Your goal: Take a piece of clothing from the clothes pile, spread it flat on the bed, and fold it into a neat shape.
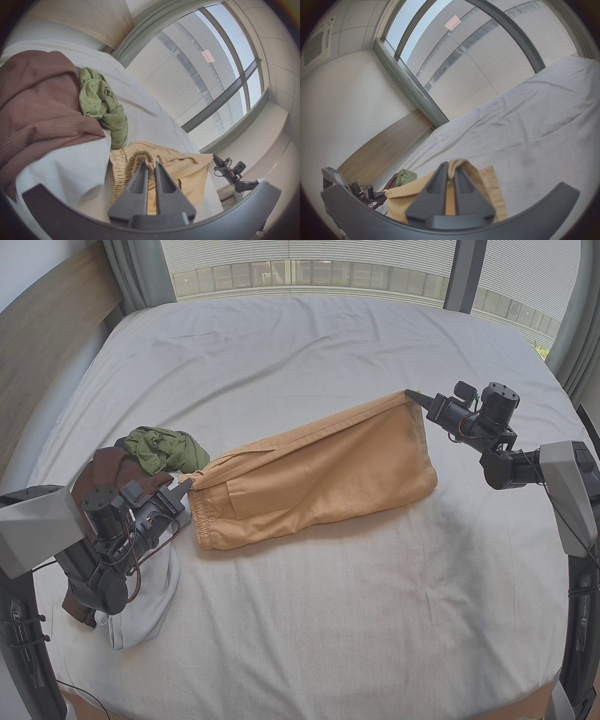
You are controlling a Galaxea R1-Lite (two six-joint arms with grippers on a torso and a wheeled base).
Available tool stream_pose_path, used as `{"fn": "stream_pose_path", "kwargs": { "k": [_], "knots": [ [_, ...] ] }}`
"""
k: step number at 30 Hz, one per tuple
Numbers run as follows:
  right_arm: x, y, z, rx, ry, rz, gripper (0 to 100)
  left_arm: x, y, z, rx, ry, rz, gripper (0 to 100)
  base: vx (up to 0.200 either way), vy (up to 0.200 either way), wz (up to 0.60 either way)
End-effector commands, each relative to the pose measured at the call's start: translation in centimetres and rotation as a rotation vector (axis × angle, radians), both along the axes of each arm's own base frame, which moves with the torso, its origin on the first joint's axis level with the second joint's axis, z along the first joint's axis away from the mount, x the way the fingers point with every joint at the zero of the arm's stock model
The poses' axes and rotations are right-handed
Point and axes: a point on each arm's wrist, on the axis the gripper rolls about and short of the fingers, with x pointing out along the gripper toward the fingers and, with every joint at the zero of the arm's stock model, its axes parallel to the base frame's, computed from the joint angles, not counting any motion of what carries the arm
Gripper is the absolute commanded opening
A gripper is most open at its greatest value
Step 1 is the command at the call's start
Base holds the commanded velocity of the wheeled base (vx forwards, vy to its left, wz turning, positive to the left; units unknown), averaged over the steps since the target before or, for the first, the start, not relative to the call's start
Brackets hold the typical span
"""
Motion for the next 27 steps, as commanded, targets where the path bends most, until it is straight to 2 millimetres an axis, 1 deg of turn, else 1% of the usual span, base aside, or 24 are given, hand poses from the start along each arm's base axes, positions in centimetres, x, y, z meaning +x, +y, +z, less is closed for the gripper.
{"fn": "stream_pose_path", "kwargs": {
  "k": [1,3,4,6,7,9,10,13,16,17,18,19,21,22,23,24,27],
  "knots": [
    [0.9,0.5,-0.8,0.003,0.014,-0.010,100,0.1,0.2,-0.1,-0.001,0.000,0.006,0,0.000,0.000,0.00],
    [1.1,0.6,-0.3,0.007,-0.004,-0.020,100,0.3,0.2,0.0,-0.003,-0.006,0.008,0,0.000,0.000,0.00],
    [1.2,0.7,-0.1,0.010,-0.013,-0.025,100,0.4,0.3,0.1,-0.003,-0.012,0.011,100,0.000,0.000,0.00],
    [1.5,0.9,-0.2,0.014,-0.017,-0.033,100,0.7,0.3,0.1,-0.004,-0.017,0.012,100,0.000,0.000,0.00],
    [1.9,1.2,-0.9,0.018,0.001,-0.054,100,1.3,0.9,0.2,-0.011,-0.031,0.055,100,0.000,0.000,0.00],
    [1.9,1.3,-1.0,0.021,0.004,-0.068,100,1.8,1.4,0.2,-0.016,-0.042,0.096,100,0.000,0.000,0.00],
    [1.9,1.4,-0.9,0.022,0.001,-0.067,100,1.9,1.4,0.1,-0.016,-0.042,0.097,100,0.000,0.000,0.00],
    [1.4,2.0,0.3,0.023,-0.033,-0.081,100,2.2,2.2,0.7,-0.021,-0.066,0.128,100,0.000,0.000,0.00],
    [0.5,2.1,0.4,0.001,-0.022,-0.094,100,2.0,2.3,1.0,-0.021,-0.071,0.129,100,0.000,0.000,0.00],
    [-0.1,2.0,0.2,-0.012,-0.003,-0.096,100,1.9,2.3,1.4,-0.022,-0.079,0.129,100,0.000,0.000,0.00],
    [-1.2,1.9,-0.1,-0.024,0.032,-0.094,100,1.4,2.1,1.9,-0.023,-0.086,0.123,100,0.000,0.000,0.00],
    [-2.0,1.8,0.0,-0.028,0.045,-0.094,100,1.0,2.0,2.2,-0.024,-0.086,0.114,100,0.000,0.000,0.00],
    [-3.6,1.6,-0.4,-0.037,0.089,-0.092,100,-0.1,1.7,3.0,-0.023,-0.086,0.092,100,0.000,0.000,0.00],
    [-4.1,1.6,-0.6,-0.040,0.101,-0.087,100,-0.5,1.4,3.2,-0.022,-0.086,0.077,100,0.000,0.000,0.00],
    [-4.1,1.6,-0.6,-0.040,0.101,-0.087,100,-0.5,1.4,3.2,-0.022,-0.086,0.077,100,0.000,0.000,0.00],
    [-5.2,1.4,-0.9,-0.041,0.117,-0.085,100,-1.3,0.9,3.6,-0.021,-0.085,0.028,100,0.000,0.000,0.00],
    [-6.8,1.4,-2.0,-0.043,0.130,-0.082,100,-2.4,0.4,4.1,-0.017,-0.082,-0.022,100,0.000,0.000,0.00]
  ]
}}
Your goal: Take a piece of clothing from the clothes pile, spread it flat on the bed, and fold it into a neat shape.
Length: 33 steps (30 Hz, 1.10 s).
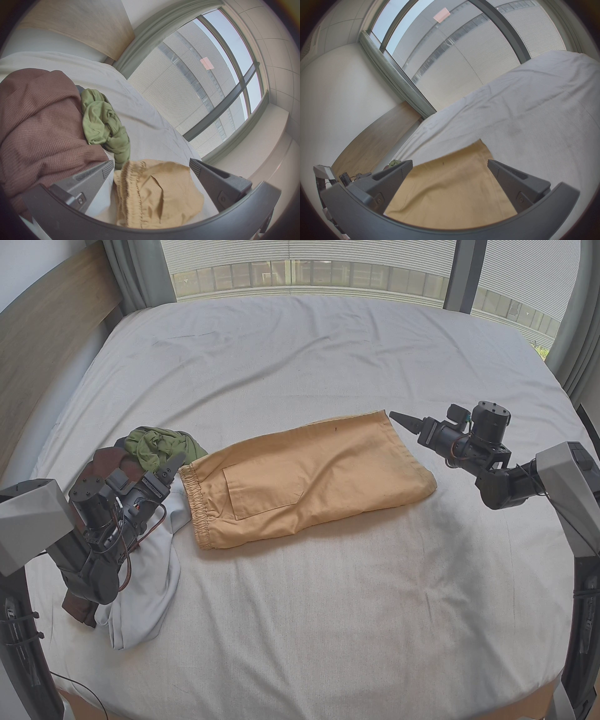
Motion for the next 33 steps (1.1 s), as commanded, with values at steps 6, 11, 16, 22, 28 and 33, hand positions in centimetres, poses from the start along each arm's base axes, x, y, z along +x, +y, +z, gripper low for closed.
{"fn": "stream_pose_path", "kwargs": {
  "k": [6,11,16,22,28,33],
  "knots": [
    [-8.9,0.3,-1.1,-0.017,0.065,0.035,100,-4.4,-2.5,1.4,0.027,0.028,-0.160,100,0.000,0.000,0.00],
    [-10.1,0.5,-3.0,-0.024,0.114,0.045,100,-5.0,-3.4,1.1,0.034,0.045,-0.194,100,0.000,0.000,0.00],
    [-10.8,0.4,-4.5,-0.035,0.175,0.046,100,-5.4,-3.8,0.5,0.086,0.053,-0.211,100,0.000,0.000,0.00],
    [-11.6,1.6,-5.5,-0.046,0.220,0.077,100,-5.8,-4.5,0.2,0.105,0.062,-0.231,100,0.000,0.000,0.00],
    [-10.9,2.6,-8.3,-0.062,0.280,0.057,100,-6.0,-4.8,-0.3,0.114,0.077,-0.241,100,0.000,0.000,0.00],
    [-10.7,3.1,-9.9,-0.072,0.316,0.048,100,-6.0,-4.8,-0.4,0.114,0.080,-0.241,100,0.000,0.000,0.00]
  ]
}}
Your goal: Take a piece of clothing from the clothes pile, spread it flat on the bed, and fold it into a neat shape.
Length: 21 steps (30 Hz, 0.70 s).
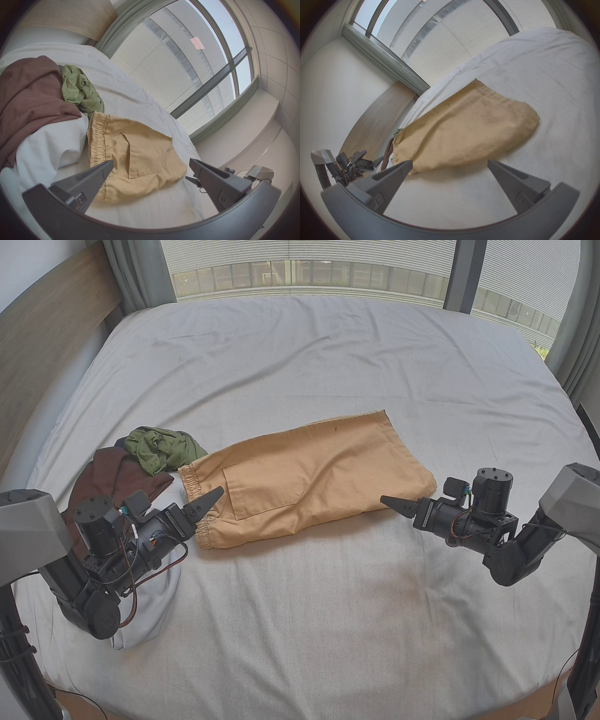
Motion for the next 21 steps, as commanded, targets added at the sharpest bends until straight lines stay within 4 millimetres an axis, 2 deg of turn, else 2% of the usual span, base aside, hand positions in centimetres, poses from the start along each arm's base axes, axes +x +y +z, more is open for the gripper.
{"fn": "stream_pose_path", "kwargs": {
  "k": [1,10,11,17,21],
  "knots": [
    [0.4,0.4,-2.1,-0.013,0.050,0.004,100,0.0,-0.1,-0.1,0.001,0.004,-0.002,100,0.000,0.000,0.00],
    [0.7,0.5,-2.7,-0.012,0.064,0.001,100,0.1,-0.1,-0.3,0.002,0.010,-0.001,100,0.000,0.000,0.00],
    [1.4,0.7,-3.5,-0.012,0.066,-0.005,100,0.1,-0.1,-0.3,0.002,0.010,-0.001,100,0.000,0.000,0.00],
    [2.7,1.3,-5.0,0.028,0.033,-0.021,100,0.1,-0.1,-0.3,0.002,0.010,0.001,100,0.000,0.000,0.00],
    [3.5,2.2,-5.0,0.104,0.005,-0.052,100,0.1,-0.1,-0.3,0.002,0.010,-0.001,100,0.000,0.000,0.00]
  ]
}}
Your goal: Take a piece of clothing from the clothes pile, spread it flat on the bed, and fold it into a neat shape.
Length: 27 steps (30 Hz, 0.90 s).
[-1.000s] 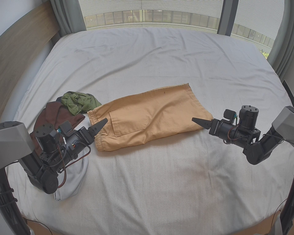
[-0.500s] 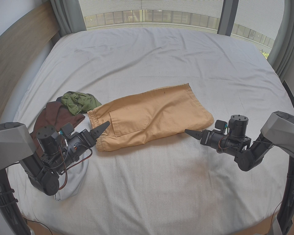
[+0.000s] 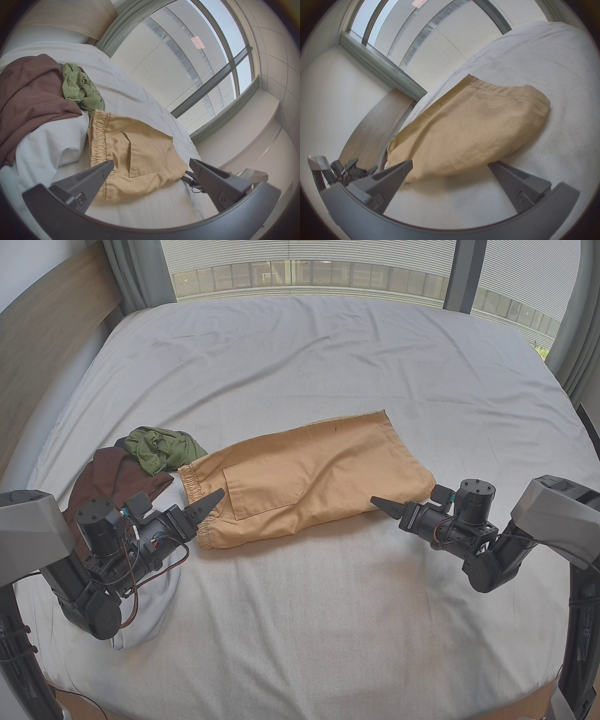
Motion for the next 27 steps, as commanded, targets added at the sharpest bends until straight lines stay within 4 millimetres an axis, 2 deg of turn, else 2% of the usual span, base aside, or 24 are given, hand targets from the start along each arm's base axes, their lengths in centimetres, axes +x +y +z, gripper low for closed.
{"fn": "stream_pose_path", "kwargs": {
  "k": [1,8,14,15,17,27],
  "knots": [
    [1.2,1.2,-1.7,0.060,0.009,-0.018,100,0.0,0.0,-0.1,0.000,0.002,-0.001,100,0.000,0.000,0.00],
    [1.5,2.3,-2.3,0.083,0.015,0.001,100,0.0,0.0,-0.1,0.000,0.003,0.000,100,0.000,0.000,0.00],
    [2.3,3.8,-3.3,0.110,-0.057,0.006,100,0.0,0.0,-0.1,0.000,0.003,0.000,100,0.000,0.000,0.00],
    [2.4,4.7,-3.5,0.121,-0.078,0.002,100,0.0,0.0,-0.2,0.001,0.005,0.000,100,0.000,0.000,0.00],
    [2.6,5.2,-3.6,0.126,-0.093,-0.007,100,0.1,-0.1,-0.3,0.002,0.009,-0.001,100,0.000,0.000,0.00],
    [3.1,5.1,-3.4,0.141,-0.133,-0.028,100,0.2,-0.1,-0.5,0.004,0.015,0.000,100,0.000,0.000,0.00]
  ]
}}
